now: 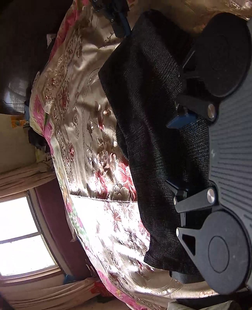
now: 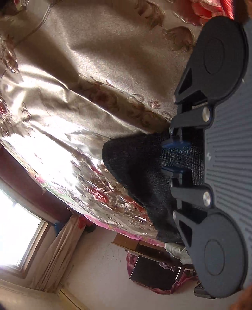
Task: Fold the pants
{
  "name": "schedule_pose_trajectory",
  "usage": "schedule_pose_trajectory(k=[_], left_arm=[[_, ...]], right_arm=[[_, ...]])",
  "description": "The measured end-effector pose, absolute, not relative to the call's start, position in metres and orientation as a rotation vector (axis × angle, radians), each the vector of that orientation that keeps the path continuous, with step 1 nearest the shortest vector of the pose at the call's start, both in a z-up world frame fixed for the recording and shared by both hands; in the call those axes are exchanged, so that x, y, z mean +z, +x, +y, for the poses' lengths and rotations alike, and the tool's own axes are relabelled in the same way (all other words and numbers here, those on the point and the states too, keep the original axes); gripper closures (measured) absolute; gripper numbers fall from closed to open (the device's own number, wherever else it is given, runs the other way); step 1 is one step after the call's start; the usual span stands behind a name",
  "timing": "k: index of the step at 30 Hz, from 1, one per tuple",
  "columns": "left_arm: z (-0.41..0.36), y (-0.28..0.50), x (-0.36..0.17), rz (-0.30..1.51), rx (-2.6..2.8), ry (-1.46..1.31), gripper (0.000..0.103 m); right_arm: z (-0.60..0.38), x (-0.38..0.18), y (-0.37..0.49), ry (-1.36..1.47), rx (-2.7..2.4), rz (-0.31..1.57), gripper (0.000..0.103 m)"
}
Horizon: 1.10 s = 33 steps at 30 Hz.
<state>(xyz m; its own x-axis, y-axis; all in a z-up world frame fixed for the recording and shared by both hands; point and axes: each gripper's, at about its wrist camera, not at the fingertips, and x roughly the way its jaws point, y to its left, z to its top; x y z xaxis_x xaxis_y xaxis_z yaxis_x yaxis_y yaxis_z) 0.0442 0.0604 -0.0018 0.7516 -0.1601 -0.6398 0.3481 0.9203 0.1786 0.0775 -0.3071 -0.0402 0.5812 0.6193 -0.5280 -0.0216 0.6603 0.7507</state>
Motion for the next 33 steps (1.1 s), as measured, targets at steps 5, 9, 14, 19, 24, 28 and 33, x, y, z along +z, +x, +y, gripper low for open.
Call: schedule_pose_trajectory(k=[5,9,14,19,24,28,33], left_arm=[[0.058,0.049,-0.005,0.681,-0.288,0.28,0.032],[0.056,0.05,-0.01,0.697,-0.286,0.276,0.032],[0.055,0.048,-0.009,0.69,-0.306,0.293,0.032],[0.052,0.054,-0.011,0.7,-0.312,0.291,0.032],[0.05,0.057,-0.01,0.709,-0.314,0.308,0.032],[0.048,0.056,-0.01,0.704,-0.335,0.314,0.032],[0.044,0.063,-0.015,0.726,-0.318,0.28,0.031]], right_arm=[[-0.308,-0.049,0.071,0.773,0.446,0.939,0.075],[-0.3,-0.059,0.075,0.848,0.502,0.937,0.074],[-0.314,-0.061,0.079,0.986,0.621,0.881,0.072],[-0.315,-0.081,0.108,0.992,0.608,0.901,0.078],[-0.298,-0.063,0.116,0.925,0.659,0.899,0.08],[-0.298,-0.044,0.108,0.918,0.743,0.852,0.087],[-0.266,-0.07,0.137,0.846,0.658,0.996,0.086]])
